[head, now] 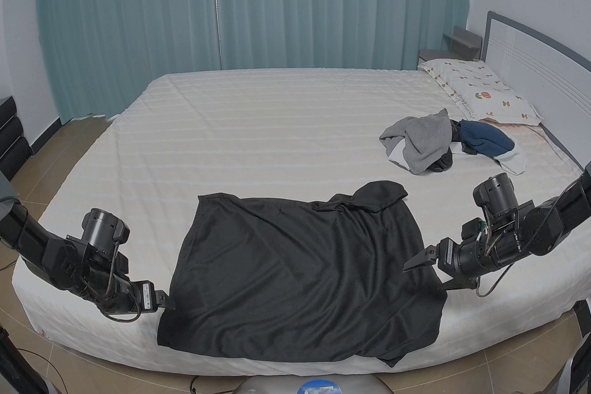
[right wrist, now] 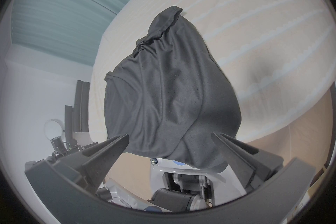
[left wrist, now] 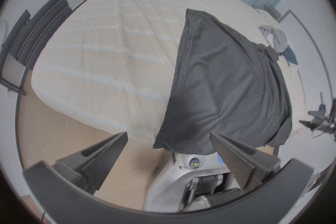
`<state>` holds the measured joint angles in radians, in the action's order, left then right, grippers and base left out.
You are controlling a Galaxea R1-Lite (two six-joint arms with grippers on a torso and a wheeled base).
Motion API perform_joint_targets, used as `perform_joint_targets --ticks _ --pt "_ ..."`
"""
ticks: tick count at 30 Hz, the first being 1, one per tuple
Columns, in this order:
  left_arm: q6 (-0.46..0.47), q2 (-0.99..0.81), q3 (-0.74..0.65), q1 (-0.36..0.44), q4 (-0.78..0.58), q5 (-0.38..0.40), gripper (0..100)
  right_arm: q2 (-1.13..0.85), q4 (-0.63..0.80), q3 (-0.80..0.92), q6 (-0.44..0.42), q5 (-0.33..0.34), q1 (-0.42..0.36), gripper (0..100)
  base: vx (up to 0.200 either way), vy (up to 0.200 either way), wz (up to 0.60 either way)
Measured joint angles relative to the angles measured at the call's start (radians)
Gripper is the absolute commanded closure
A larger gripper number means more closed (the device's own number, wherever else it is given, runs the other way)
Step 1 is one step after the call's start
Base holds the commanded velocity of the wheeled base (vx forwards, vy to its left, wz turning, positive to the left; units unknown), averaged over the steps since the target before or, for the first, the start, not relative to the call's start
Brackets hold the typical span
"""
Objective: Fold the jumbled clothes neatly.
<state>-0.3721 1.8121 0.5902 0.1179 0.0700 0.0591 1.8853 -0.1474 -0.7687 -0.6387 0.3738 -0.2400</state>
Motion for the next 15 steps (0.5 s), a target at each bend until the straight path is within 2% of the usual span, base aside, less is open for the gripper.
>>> perform_joint_targets --ticks 2,6,9,14,15 --pt "-0.036 -0.003 0.016 -0.001 0.000 0.008 0 0.002 -0.035 0.018 -0.004 0.035 0.016 0 0.000 0.000 0.00" --pt "-0.108 -0.006 0.051 -0.004 0.001 0.038 0 0.004 -0.099 0.049 -0.056 0.102 0.060 0 0.000 0.200 0.00" --pt "-0.130 -0.007 0.066 -0.005 0.000 0.058 0 0.005 -0.132 0.058 -0.095 0.117 0.083 0 0.000 0.200 0.00" --pt "-0.133 -0.007 0.074 -0.006 0.001 0.065 0 0.006 -0.146 0.070 -0.103 0.122 0.096 0 0.000 0.200 0.00" --pt "-0.132 -0.007 0.074 -0.007 0.001 0.065 0 0.006 -0.147 0.072 -0.104 0.123 0.096 0 0.000 0.000 0.00"
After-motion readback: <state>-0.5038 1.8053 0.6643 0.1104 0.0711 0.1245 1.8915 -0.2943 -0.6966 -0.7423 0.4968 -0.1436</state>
